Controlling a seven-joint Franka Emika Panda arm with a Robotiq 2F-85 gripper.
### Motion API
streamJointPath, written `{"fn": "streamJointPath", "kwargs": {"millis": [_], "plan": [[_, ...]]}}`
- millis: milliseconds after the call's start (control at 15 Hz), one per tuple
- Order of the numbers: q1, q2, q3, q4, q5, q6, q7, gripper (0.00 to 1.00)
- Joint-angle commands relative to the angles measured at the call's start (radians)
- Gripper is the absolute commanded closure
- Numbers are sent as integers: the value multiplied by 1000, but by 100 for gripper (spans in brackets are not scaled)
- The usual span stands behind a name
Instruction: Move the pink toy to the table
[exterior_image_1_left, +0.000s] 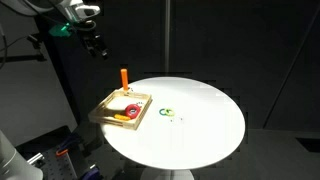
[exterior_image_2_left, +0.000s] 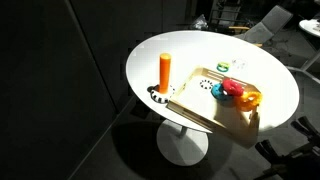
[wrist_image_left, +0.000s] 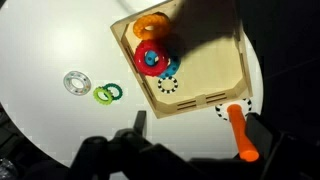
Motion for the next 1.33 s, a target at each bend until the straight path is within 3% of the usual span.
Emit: {"fn": "streamJointPath", "kwargs": {"millis": [0, 600, 1267], "plan": [[11, 2, -10, 2, -8, -3, 6, 0], [-27, 68, -7, 32, -44, 30, 27, 0], [-88, 280, -23, 12, -125, 110, 64, 0]]}}
